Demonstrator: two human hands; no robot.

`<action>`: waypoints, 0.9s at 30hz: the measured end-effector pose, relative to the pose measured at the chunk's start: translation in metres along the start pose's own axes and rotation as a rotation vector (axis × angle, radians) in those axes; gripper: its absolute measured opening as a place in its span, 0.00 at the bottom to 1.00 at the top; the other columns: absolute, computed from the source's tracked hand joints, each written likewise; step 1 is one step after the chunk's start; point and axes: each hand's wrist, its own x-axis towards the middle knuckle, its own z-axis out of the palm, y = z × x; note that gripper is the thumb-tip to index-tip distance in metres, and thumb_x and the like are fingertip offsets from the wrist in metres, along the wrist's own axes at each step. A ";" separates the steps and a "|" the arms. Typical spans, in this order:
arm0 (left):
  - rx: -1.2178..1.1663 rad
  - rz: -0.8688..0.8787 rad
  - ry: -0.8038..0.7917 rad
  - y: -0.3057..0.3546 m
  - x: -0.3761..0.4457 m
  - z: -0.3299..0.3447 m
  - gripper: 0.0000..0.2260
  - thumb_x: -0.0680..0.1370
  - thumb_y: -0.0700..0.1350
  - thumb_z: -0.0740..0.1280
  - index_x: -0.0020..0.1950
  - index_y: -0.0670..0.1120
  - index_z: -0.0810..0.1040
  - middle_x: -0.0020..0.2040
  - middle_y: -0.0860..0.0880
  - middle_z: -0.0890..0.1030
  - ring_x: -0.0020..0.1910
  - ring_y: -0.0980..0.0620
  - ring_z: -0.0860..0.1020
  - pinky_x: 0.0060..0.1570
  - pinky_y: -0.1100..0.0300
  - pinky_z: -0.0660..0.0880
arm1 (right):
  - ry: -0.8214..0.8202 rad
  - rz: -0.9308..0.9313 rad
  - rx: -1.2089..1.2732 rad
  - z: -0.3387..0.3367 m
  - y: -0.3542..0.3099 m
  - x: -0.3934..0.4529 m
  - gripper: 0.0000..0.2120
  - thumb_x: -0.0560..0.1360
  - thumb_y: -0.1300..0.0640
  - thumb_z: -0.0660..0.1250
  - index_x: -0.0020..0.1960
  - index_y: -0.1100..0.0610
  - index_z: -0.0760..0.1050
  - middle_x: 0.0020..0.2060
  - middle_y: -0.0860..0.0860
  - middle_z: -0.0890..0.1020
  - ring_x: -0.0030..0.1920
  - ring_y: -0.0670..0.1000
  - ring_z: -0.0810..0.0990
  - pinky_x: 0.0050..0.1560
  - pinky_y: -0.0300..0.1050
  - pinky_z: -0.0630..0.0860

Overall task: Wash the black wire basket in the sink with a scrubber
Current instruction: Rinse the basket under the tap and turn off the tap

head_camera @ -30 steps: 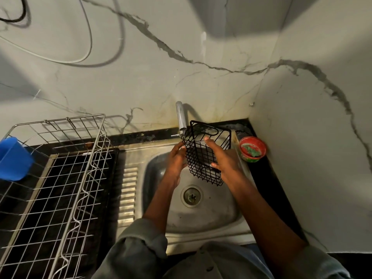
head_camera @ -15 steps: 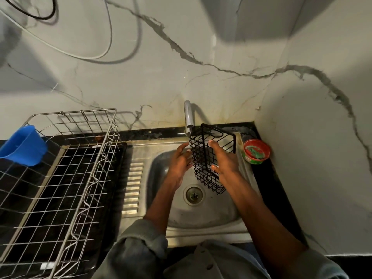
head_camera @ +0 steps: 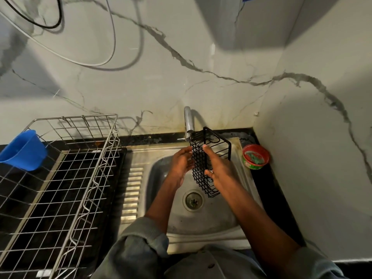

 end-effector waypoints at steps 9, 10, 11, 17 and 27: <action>-0.108 -0.029 -0.072 0.010 -0.019 0.007 0.13 0.84 0.50 0.62 0.69 0.58 0.76 0.59 0.53 0.83 0.60 0.49 0.79 0.62 0.41 0.76 | -0.137 0.009 -0.073 0.018 0.021 0.006 0.23 0.77 0.39 0.69 0.68 0.50 0.77 0.62 0.51 0.82 0.63 0.52 0.79 0.54 0.47 0.78; -0.126 -0.045 -0.087 0.013 -0.021 0.007 0.11 0.85 0.54 0.62 0.66 0.60 0.76 0.56 0.57 0.82 0.57 0.52 0.78 0.63 0.38 0.74 | -0.146 0.012 -0.085 0.018 0.023 0.008 0.22 0.78 0.40 0.68 0.68 0.50 0.77 0.63 0.52 0.81 0.64 0.53 0.78 0.56 0.48 0.78; -0.130 -0.057 -0.098 0.013 -0.020 0.007 0.10 0.85 0.57 0.62 0.64 0.62 0.76 0.54 0.60 0.81 0.55 0.55 0.77 0.63 0.36 0.73 | -0.150 0.011 -0.095 0.017 0.023 0.010 0.21 0.79 0.41 0.68 0.68 0.50 0.77 0.62 0.52 0.81 0.64 0.54 0.78 0.56 0.48 0.79; -0.051 -0.008 -0.098 0.021 -0.021 0.017 0.16 0.78 0.54 0.73 0.63 0.67 0.74 0.59 0.53 0.83 0.59 0.47 0.80 0.55 0.39 0.79 | -0.205 0.001 -0.187 0.011 0.019 0.010 0.09 0.81 0.55 0.63 0.59 0.51 0.80 0.53 0.52 0.83 0.54 0.51 0.80 0.52 0.50 0.80; -0.070 0.067 -0.113 0.015 -0.015 0.007 0.37 0.69 0.49 0.83 0.71 0.69 0.71 0.66 0.50 0.82 0.64 0.43 0.80 0.55 0.33 0.80 | -0.437 0.076 -0.177 -0.025 0.010 0.008 0.18 0.79 0.64 0.62 0.67 0.52 0.77 0.59 0.56 0.82 0.60 0.55 0.82 0.65 0.59 0.78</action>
